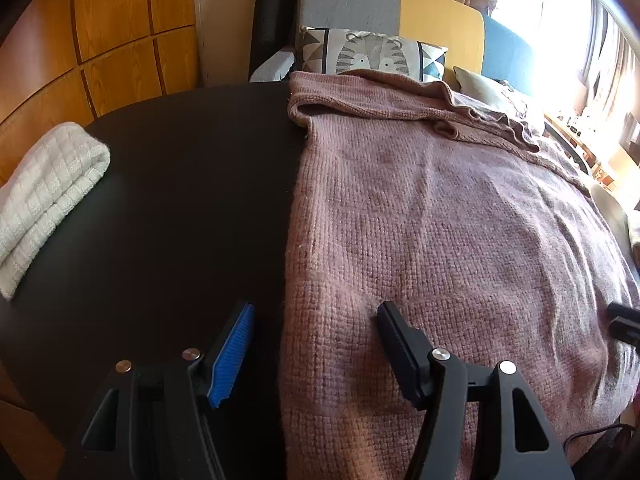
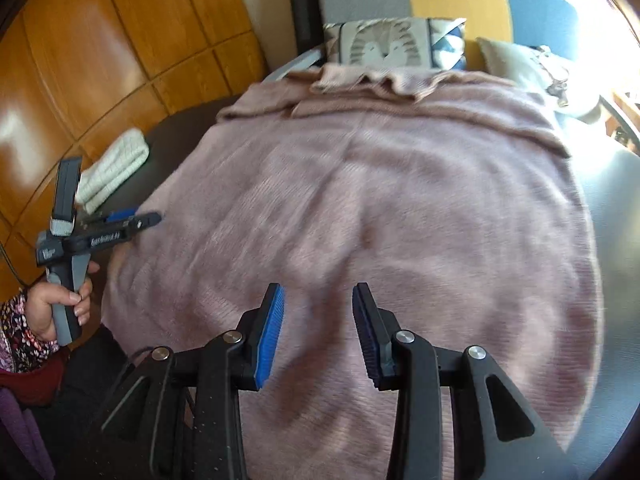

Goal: Fold clothes
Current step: 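Lower both grippers onto the sweater side edge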

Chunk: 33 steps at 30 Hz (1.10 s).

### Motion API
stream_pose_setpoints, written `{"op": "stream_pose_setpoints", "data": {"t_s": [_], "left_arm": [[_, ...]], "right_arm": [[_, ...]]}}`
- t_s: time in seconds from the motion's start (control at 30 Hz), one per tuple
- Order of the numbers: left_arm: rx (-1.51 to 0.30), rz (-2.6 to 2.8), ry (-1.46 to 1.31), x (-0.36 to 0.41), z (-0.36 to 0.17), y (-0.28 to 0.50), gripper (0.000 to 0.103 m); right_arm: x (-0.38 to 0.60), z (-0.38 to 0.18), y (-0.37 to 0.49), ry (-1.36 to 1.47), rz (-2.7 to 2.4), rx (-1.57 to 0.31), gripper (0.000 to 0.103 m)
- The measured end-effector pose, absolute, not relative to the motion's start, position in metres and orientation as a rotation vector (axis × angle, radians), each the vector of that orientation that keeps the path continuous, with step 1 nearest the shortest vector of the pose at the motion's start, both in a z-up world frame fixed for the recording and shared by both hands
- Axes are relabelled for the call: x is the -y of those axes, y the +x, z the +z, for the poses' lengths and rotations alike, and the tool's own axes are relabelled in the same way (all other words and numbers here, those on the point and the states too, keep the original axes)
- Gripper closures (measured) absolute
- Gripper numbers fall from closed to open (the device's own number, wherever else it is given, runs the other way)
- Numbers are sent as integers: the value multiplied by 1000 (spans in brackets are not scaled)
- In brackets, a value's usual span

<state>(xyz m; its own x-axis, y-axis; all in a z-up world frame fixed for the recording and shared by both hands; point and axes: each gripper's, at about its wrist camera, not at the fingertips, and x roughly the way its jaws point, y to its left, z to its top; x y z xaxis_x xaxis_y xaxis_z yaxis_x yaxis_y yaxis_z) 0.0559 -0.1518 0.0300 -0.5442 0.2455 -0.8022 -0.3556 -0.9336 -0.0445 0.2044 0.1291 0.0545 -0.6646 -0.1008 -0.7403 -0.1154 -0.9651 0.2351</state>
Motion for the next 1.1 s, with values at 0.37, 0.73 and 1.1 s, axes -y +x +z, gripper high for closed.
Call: {"op": "stream_pose_setpoints", "data": {"t_s": [0.37,0.73,1.1], "left_arm": [[-220,2442,-1304,160,33,62,38],[-251,2406,-1314,169,33,72,38],[-269,2292,-1299,183,34,84,38]], "right_arm": [[-231,44,241,-1253,2529,-599,47],[-245,44,253,-1222,2508,-607,47],[-263,44,273,-1188,2477,-757,44]]}}
